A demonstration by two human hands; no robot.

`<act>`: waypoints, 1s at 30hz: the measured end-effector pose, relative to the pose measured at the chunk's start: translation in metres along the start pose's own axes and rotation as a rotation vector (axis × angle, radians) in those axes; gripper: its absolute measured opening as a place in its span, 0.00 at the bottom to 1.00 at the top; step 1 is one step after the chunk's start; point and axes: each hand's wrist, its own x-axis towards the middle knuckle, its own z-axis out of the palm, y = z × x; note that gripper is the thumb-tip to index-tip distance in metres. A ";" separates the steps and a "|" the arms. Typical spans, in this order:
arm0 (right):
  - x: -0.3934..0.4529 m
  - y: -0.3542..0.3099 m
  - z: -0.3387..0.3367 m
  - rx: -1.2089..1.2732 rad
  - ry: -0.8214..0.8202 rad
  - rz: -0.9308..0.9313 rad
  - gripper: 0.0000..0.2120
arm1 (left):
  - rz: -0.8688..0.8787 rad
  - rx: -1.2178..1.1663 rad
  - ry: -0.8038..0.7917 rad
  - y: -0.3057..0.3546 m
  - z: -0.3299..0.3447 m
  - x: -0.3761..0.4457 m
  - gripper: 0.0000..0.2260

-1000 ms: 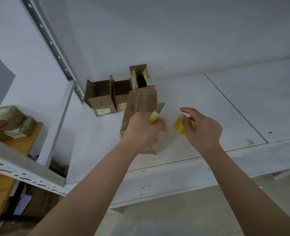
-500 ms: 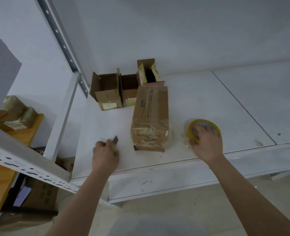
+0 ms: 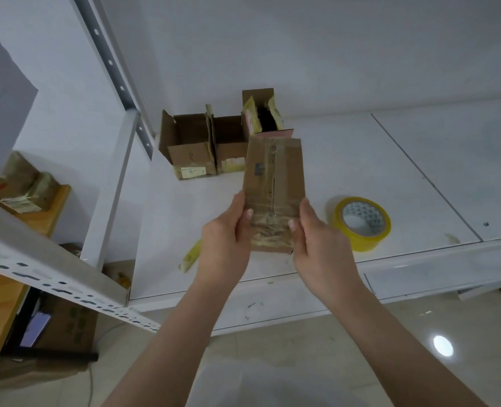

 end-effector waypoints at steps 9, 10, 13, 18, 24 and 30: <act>0.025 0.021 -0.003 0.077 0.052 0.017 0.27 | -0.013 -0.131 -0.003 -0.018 0.001 0.013 0.20; 0.024 0.022 -0.001 0.080 0.066 -0.008 0.27 | 0.004 -0.120 0.013 -0.022 0.001 0.012 0.20; 0.021 0.028 0.004 0.079 0.105 -0.113 0.25 | 0.059 -0.106 0.051 -0.030 0.003 0.012 0.19; 0.021 0.032 0.007 0.084 0.140 -0.153 0.24 | 0.092 -0.158 0.007 -0.032 0.002 0.011 0.19; 0.021 0.029 0.007 0.110 0.123 -0.133 0.25 | -0.125 -0.461 -0.043 -0.052 -0.016 0.021 0.14; 0.021 0.029 0.009 0.115 0.124 -0.109 0.25 | -0.059 -0.512 -0.097 -0.038 0.021 0.014 0.22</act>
